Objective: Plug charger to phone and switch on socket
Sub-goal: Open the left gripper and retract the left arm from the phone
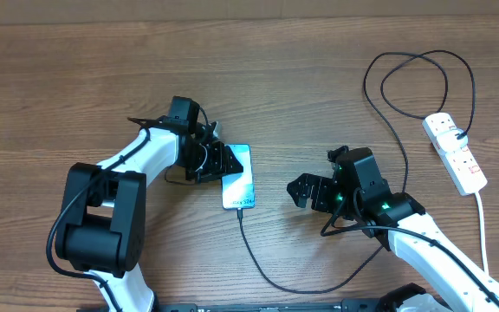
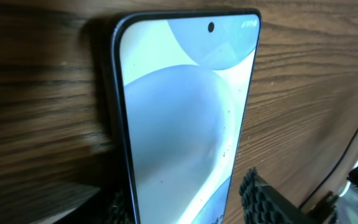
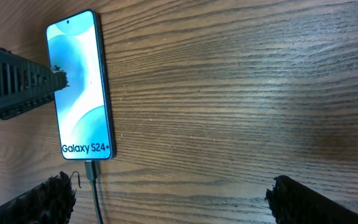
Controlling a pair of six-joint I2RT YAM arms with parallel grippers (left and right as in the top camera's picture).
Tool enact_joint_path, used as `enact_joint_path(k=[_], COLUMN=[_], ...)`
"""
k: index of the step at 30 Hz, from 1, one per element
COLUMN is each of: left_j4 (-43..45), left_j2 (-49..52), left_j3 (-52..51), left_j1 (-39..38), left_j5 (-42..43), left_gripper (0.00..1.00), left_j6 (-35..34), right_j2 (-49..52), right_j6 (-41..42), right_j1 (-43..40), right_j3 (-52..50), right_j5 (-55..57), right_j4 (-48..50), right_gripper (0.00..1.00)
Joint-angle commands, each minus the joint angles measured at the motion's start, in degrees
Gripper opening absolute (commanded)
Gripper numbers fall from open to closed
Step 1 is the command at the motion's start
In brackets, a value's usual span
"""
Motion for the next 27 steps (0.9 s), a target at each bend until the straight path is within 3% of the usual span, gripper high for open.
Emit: enact_joint_path(k=[1, 14, 19, 23, 27], left_j4=[-0.35, 4.07, -3.58, -12.28, -19.71], left_j2=[3.76, 3.74, 1.99, -1.62, -8.09], left_j3=[-3.23, -1.20, 5.68, 13.20, 18.86], left_j1=[1.36, 1.60, 3.61, 5.07, 5.38], left_j5=[-10.58, -8.00, -8.02, -8.57, -14.67], left_gripper=[0.57, 0.59, 0.58, 0.57, 0.57], left_j6=[-1.79, -4.72, -4.07, 0.33, 0.72], right_j2=[0.17, 0.17, 0.15, 0.17, 0.17], right_j6=[-0.02, -0.02, -0.02, 0.46, 3.10], right_j1=[-0.13, -0.13, -0.13, -0.13, -0.13], right_j3=[1.29, 1.29, 1.29, 1.29, 1.29], right_j5=[1.09, 1.05, 1.09, 0.92, 0.87], right_j4=[0.35, 0.37, 0.66, 3.37, 3.87], right_gripper=[1.00, 1.00, 1.00, 1.00, 1.00])
